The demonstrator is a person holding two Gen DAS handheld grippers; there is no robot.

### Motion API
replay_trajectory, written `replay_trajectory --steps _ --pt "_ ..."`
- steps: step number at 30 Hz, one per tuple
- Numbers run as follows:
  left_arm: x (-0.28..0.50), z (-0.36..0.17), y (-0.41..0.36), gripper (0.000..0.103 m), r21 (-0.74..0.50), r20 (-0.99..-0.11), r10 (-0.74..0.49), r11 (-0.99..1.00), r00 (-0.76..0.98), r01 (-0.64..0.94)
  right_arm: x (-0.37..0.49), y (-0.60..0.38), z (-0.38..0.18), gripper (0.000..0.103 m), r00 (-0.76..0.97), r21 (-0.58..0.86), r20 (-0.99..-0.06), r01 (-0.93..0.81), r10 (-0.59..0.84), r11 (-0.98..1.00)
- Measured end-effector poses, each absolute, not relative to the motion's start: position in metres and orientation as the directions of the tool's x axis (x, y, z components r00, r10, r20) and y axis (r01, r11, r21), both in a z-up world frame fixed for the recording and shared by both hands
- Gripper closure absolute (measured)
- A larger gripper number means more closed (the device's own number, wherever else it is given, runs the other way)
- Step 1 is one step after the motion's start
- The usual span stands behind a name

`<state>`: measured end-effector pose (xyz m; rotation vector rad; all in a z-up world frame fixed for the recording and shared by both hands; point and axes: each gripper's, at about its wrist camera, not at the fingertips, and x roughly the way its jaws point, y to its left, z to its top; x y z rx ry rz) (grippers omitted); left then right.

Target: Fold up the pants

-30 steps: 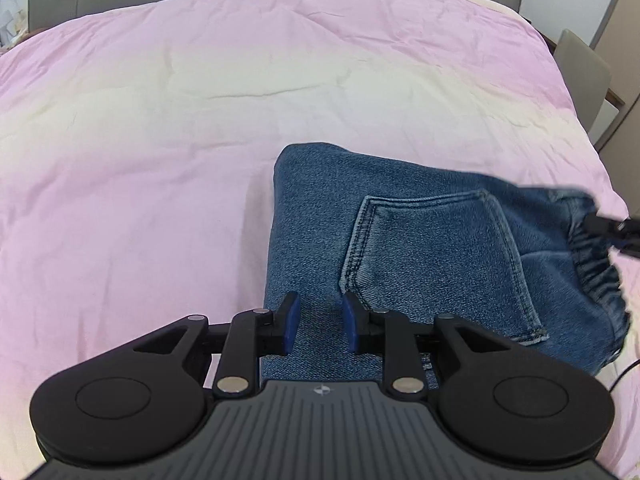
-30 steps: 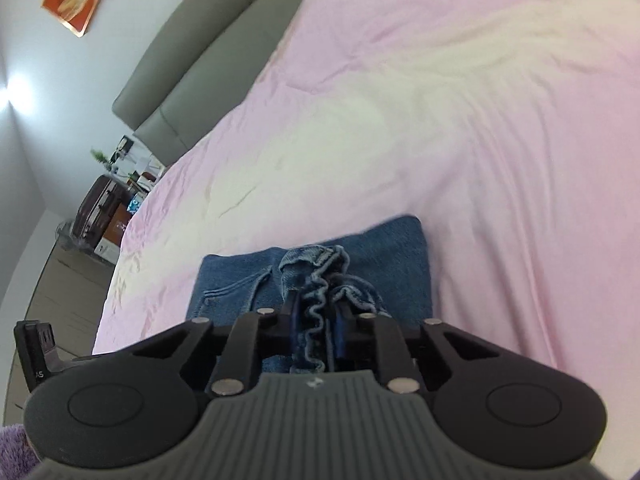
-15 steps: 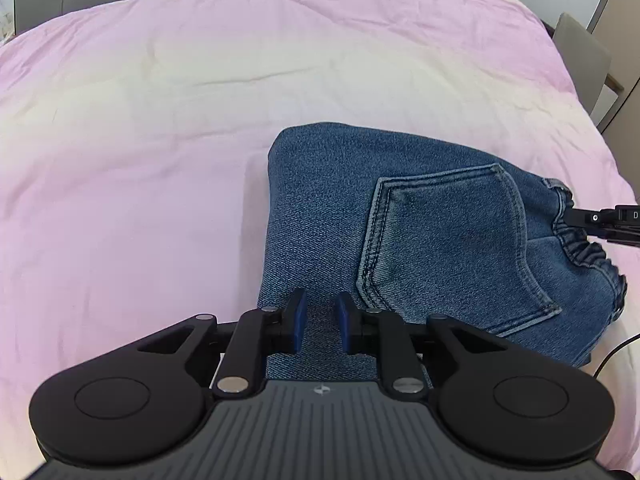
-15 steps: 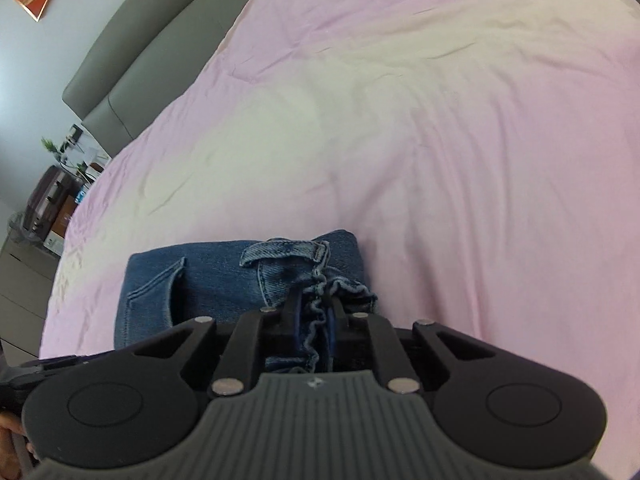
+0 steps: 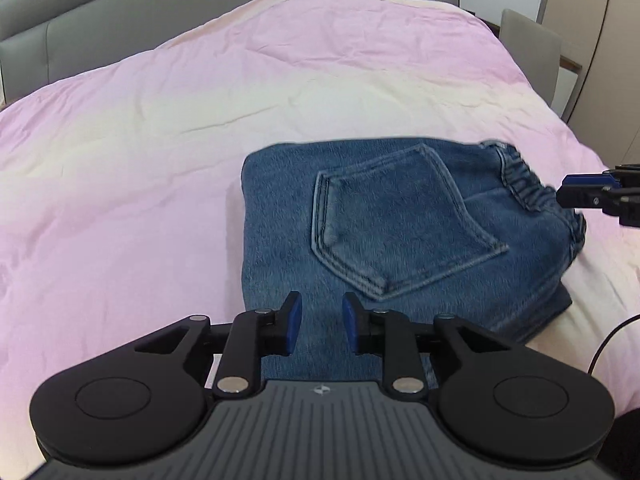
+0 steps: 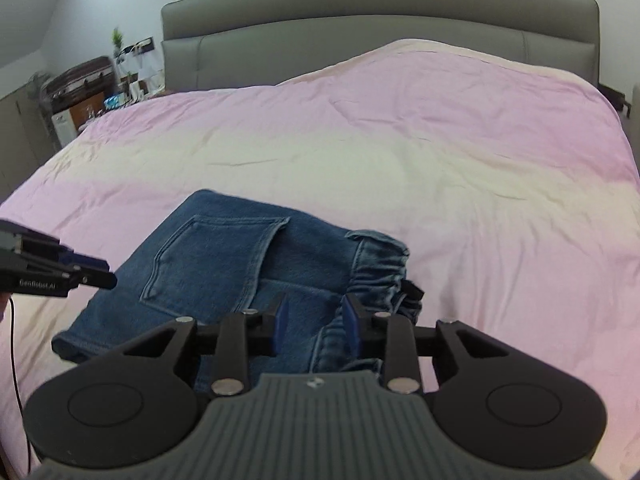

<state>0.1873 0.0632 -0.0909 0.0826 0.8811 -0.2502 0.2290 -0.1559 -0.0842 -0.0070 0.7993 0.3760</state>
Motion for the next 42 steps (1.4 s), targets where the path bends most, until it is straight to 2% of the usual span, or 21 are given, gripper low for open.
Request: replay_trajectory --steps 5,15,25,26,28,29,31,34,36,42 --pt "0.176 -0.102 0.068 0.071 -0.047 -0.777 -0.189 0.969 0.601 0.243 0.207 -0.133 -0.114 0.076 0.639 -0.015 -0.737 -0.340 0.219 0.940" --pt "0.184 -0.126 0.068 0.072 -0.064 -0.827 -0.189 0.967 0.529 0.246 0.215 -0.132 -0.160 0.077 0.600 -0.003 -0.778 -0.306 0.190 0.952" --pt "0.178 -0.109 0.061 0.071 -0.020 -0.828 -0.139 0.975 0.543 0.220 0.227 -0.126 -0.135 0.075 0.570 -0.008 -0.808 -0.265 0.150 0.964" --pt "0.174 -0.107 0.063 0.071 -0.015 -0.828 -0.134 0.976 0.545 0.217 0.226 -0.124 -0.131 0.073 0.574 -0.007 -0.805 -0.263 0.150 0.965" --pt "0.166 -0.103 0.066 0.071 -0.005 -0.829 -0.123 0.977 0.546 0.213 0.221 -0.124 -0.120 0.055 0.577 0.010 -0.800 -0.261 0.164 0.965" --pt "0.163 -0.101 0.069 0.070 -0.007 -0.831 -0.122 0.978 0.543 0.209 0.218 -0.124 -0.114 0.051 0.579 0.027 -0.796 -0.256 0.176 0.966" --pt "0.157 -0.097 0.074 0.061 -0.011 -0.834 -0.122 0.979 0.538 0.206 0.212 -0.125 -0.105 0.039 0.577 0.054 -0.796 -0.237 0.186 0.970" --pt "0.148 -0.085 0.082 0.047 0.002 -0.823 -0.118 0.978 0.556 0.209 0.205 -0.133 -0.097 0.035 0.563 0.100 -0.803 -0.197 0.196 0.975" --pt "0.146 -0.076 0.089 0.039 0.002 -0.823 -0.119 0.977 0.556 0.212 0.202 -0.145 -0.094 0.020 0.551 0.139 -0.810 -0.153 0.201 0.978" --pt "0.167 -0.057 0.112 0.025 -0.074 -0.830 -0.173 0.977 0.530 0.202 0.214 -0.191 -0.095 0.014 0.486 0.314 -0.829 -0.007 0.278 0.949"
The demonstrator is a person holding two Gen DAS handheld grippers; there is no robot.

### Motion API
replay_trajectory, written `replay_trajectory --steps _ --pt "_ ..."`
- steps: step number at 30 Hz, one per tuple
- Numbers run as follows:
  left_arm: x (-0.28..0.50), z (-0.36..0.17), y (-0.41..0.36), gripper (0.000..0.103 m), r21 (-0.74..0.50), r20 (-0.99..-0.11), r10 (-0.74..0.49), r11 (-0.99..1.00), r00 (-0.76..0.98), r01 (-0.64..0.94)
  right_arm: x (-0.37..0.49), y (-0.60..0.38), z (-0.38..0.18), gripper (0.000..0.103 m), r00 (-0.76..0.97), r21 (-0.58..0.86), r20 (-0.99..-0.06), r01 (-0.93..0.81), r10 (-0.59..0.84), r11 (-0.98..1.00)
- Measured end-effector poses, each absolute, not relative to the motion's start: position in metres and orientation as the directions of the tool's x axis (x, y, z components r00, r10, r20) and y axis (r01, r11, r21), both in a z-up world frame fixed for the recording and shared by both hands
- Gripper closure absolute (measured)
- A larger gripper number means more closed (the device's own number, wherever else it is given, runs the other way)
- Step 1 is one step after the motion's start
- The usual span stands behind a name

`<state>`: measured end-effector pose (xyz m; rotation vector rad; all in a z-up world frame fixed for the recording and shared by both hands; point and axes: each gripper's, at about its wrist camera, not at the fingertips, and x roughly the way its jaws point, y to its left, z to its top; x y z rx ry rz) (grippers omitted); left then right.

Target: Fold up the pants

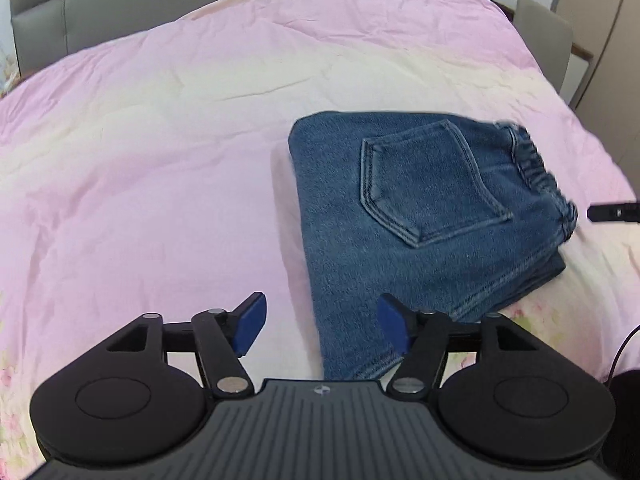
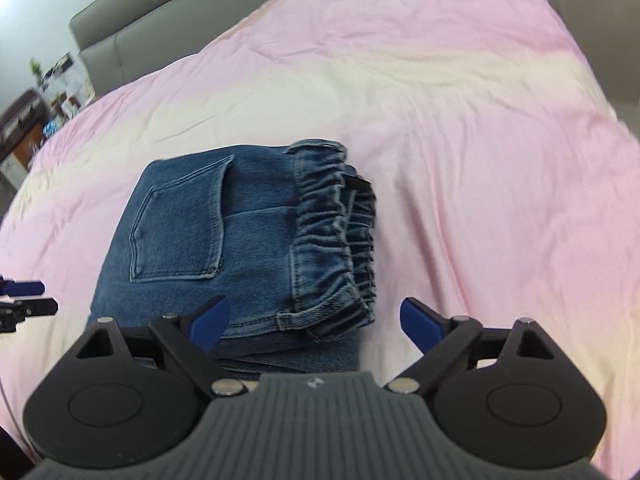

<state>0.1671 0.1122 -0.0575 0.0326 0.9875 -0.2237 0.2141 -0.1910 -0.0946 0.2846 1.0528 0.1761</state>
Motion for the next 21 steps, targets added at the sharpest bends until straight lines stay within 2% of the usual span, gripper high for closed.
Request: replay_trajectory --steps 4,9,14,21 --pt "0.192 -0.062 0.134 0.023 -0.226 -0.812 -0.261 0.965 0.522 0.131 0.230 -0.215 -0.106 0.013 0.449 0.409 -0.825 0.056 0.343 0.911" --pt "0.221 -0.092 0.150 0.023 -0.388 -0.793 -0.356 0.921 0.495 0.040 0.251 -0.235 -0.133 0.014 0.416 0.549 -0.785 0.123 0.459 0.827" --pt "0.245 -0.121 0.150 0.023 -0.442 -0.796 -0.395 0.897 0.459 0.004 0.272 -0.243 -0.166 0.019 0.374 0.613 -0.762 0.152 0.529 0.775" --pt "0.278 -0.151 0.150 0.022 -0.526 -0.782 -0.482 0.850 0.395 -0.004 0.303 -0.243 -0.207 0.022 0.296 0.692 -0.711 0.130 0.638 0.710"
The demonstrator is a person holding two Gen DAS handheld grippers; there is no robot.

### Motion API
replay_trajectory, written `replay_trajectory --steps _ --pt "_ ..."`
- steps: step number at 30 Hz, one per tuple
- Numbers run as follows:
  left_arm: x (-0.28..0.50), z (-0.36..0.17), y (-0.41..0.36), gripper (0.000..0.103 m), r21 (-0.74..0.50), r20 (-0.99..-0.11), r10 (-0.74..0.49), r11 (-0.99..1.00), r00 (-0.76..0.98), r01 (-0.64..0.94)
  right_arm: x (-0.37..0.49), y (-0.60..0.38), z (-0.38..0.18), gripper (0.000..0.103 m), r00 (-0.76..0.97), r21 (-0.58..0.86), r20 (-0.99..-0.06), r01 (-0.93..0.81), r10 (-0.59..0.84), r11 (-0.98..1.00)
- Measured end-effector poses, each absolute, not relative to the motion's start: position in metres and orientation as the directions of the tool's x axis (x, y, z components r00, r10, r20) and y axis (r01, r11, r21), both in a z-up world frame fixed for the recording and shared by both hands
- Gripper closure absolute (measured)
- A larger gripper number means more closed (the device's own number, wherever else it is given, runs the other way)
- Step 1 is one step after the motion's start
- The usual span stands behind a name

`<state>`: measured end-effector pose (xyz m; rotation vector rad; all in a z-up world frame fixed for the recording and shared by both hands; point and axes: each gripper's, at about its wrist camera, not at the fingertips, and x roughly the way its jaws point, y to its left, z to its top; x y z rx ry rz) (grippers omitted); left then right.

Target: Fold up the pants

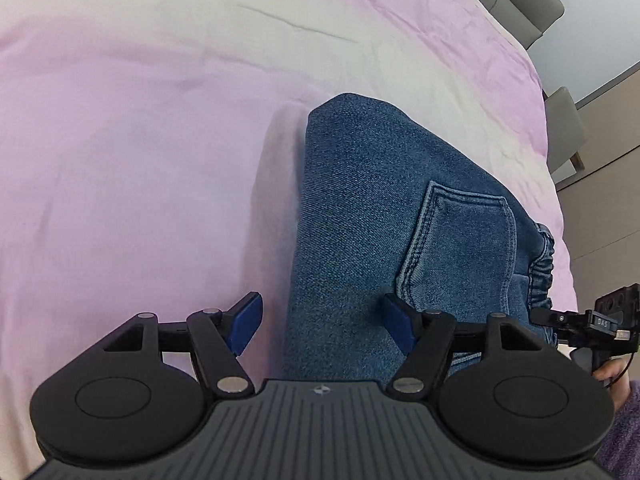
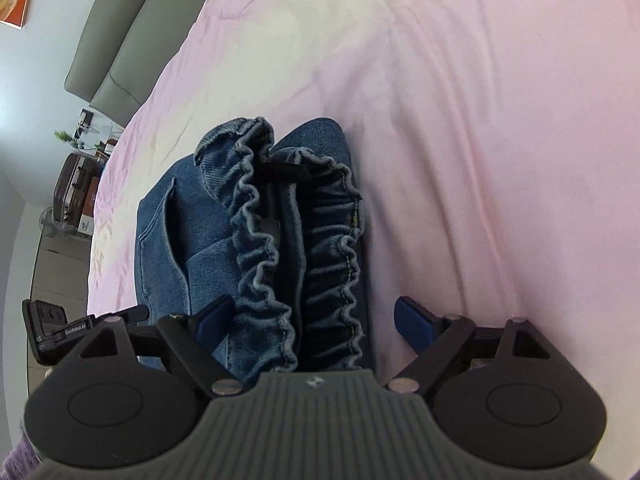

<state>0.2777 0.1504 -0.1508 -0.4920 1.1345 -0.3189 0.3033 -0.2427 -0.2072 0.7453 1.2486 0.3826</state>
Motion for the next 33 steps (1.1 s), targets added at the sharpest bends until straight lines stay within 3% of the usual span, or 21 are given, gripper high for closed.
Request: replay_trajectory --steps 2,5,7,9,15,23,33 --pt "0.284 -0.157 0.149 0.023 -0.538 -0.784 -0.492 0.843 0.378 -0.017 0.310 -0.241 -0.215 0.022 0.281 0.703 -0.702 0.122 0.655 0.701" --pt "0.287 -0.163 0.150 0.027 -0.555 -0.777 -0.511 0.832 0.368 -0.014 0.319 -0.240 -0.223 0.033 0.265 0.729 -0.678 0.118 0.686 0.674" --pt "0.287 -0.163 0.150 0.034 -0.562 -0.772 -0.522 0.827 0.363 -0.008 0.323 -0.239 -0.226 0.041 0.259 0.738 -0.668 0.109 0.698 0.666" --pt "0.288 -0.162 0.147 0.050 -0.566 -0.772 -0.525 0.824 0.359 -0.013 0.323 -0.235 -0.225 0.043 0.258 0.729 -0.675 0.089 0.691 0.679" --pt "0.279 -0.145 0.127 0.062 -0.483 -0.808 -0.441 0.876 0.392 -0.009 0.321 -0.218 -0.206 0.055 0.278 0.672 -0.720 0.048 0.636 0.739" --pt "0.259 -0.112 0.117 0.071 -0.421 -0.804 -0.387 0.907 0.451 0.028 0.311 -0.197 -0.160 0.063 0.322 0.592 -0.765 0.011 0.557 0.806" --pt "0.216 -0.060 0.149 0.073 -0.428 -0.770 -0.394 0.902 0.502 0.053 0.286 -0.164 -0.086 0.064 0.350 0.561 -0.764 -0.056 0.542 0.826"
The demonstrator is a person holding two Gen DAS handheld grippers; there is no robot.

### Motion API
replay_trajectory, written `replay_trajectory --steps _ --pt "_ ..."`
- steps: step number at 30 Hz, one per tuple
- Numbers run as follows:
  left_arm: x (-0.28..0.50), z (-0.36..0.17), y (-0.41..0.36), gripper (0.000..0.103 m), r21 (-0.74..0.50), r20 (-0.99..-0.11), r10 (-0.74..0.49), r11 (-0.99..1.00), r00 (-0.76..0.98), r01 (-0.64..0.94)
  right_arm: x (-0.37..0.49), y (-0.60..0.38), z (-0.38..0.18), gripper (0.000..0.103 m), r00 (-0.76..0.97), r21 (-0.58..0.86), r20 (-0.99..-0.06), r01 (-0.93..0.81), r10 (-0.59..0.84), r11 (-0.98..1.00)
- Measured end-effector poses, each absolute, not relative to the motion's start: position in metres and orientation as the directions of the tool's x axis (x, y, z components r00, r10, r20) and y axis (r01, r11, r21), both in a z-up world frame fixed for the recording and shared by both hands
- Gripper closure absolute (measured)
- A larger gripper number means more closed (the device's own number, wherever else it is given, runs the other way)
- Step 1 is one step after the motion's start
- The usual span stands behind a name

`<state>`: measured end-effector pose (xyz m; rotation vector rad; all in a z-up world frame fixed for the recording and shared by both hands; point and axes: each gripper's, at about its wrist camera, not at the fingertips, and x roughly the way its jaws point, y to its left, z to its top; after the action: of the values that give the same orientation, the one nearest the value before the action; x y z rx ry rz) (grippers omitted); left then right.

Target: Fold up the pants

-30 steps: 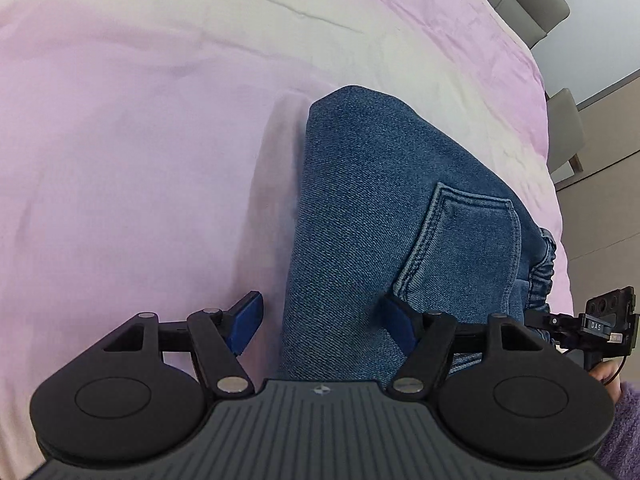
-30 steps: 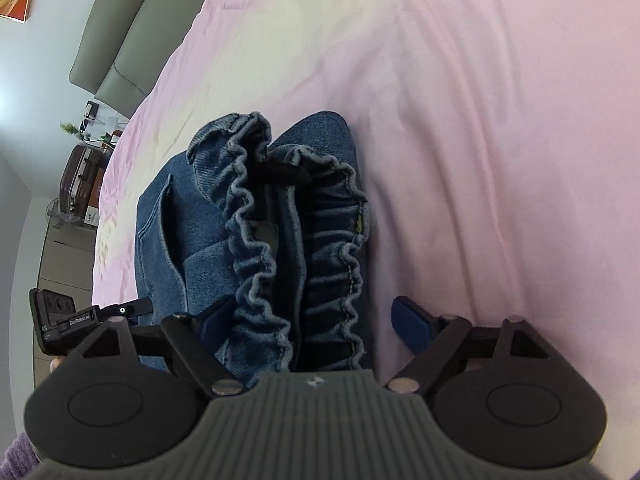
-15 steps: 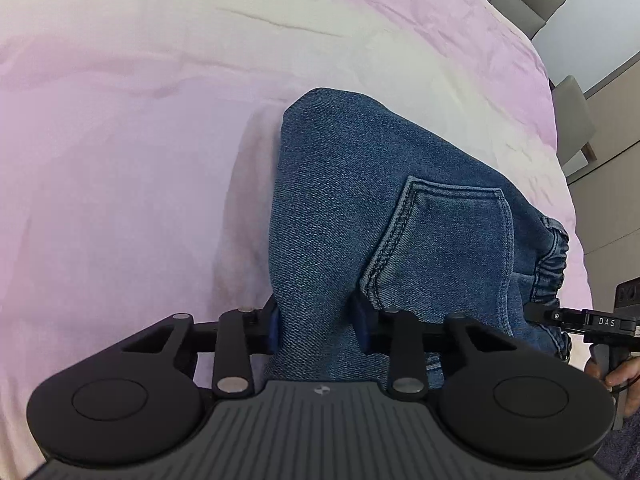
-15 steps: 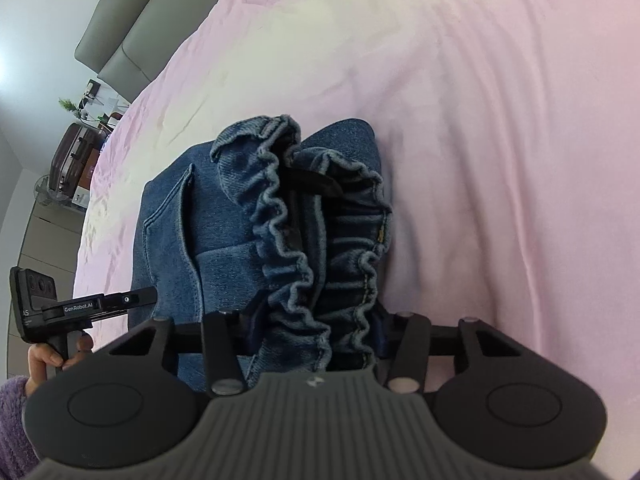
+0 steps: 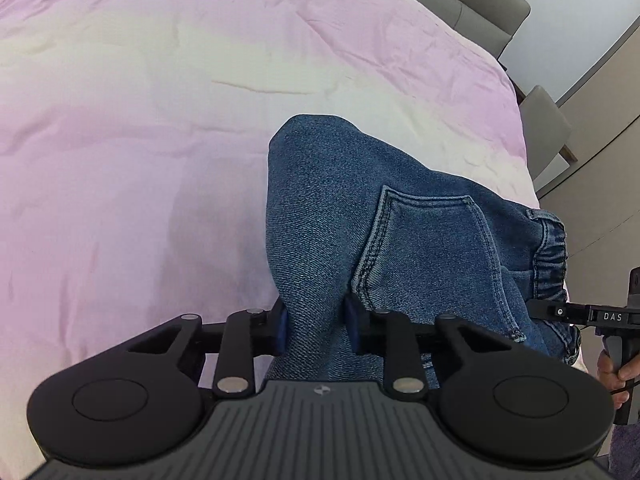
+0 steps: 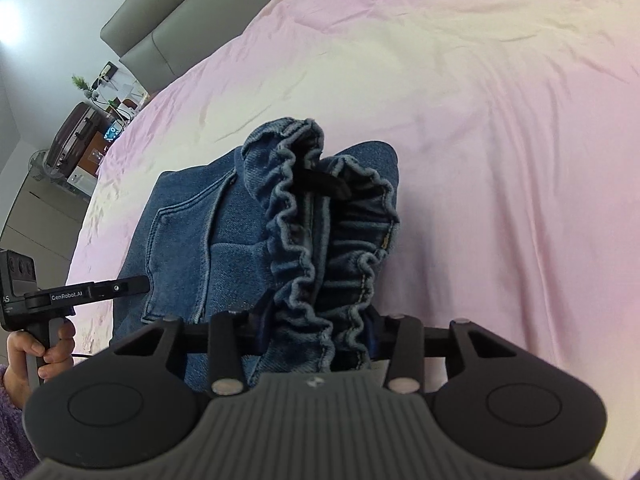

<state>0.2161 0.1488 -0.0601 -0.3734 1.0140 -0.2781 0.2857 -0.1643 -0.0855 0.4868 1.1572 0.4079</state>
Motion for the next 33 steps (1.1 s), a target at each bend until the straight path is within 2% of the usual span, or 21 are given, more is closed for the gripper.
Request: replay_trajectory --steps 11,16,25,33 --pt "0.162 0.014 0.250 0.073 -0.362 -0.743 -0.299 0.932 0.599 0.017 0.272 -0.141 0.003 0.065 0.375 0.599 -0.695 -0.171 0.614 0.782" --pt "0.144 0.041 0.309 0.073 -0.302 -0.743 -0.225 0.953 0.630 -0.017 0.272 -0.134 0.022 0.065 0.358 0.634 -0.659 -0.208 0.661 0.745" --pt "0.138 0.037 0.410 0.072 -0.230 -0.775 -0.113 0.967 0.621 -0.111 0.272 -0.134 -0.009 0.065 0.292 0.693 -0.618 -0.235 0.730 0.681" --pt "0.166 -0.020 0.480 0.072 -0.225 -0.813 -0.105 0.964 0.573 -0.142 0.292 -0.132 -0.086 0.065 0.243 0.697 -0.650 -0.188 0.720 0.692"
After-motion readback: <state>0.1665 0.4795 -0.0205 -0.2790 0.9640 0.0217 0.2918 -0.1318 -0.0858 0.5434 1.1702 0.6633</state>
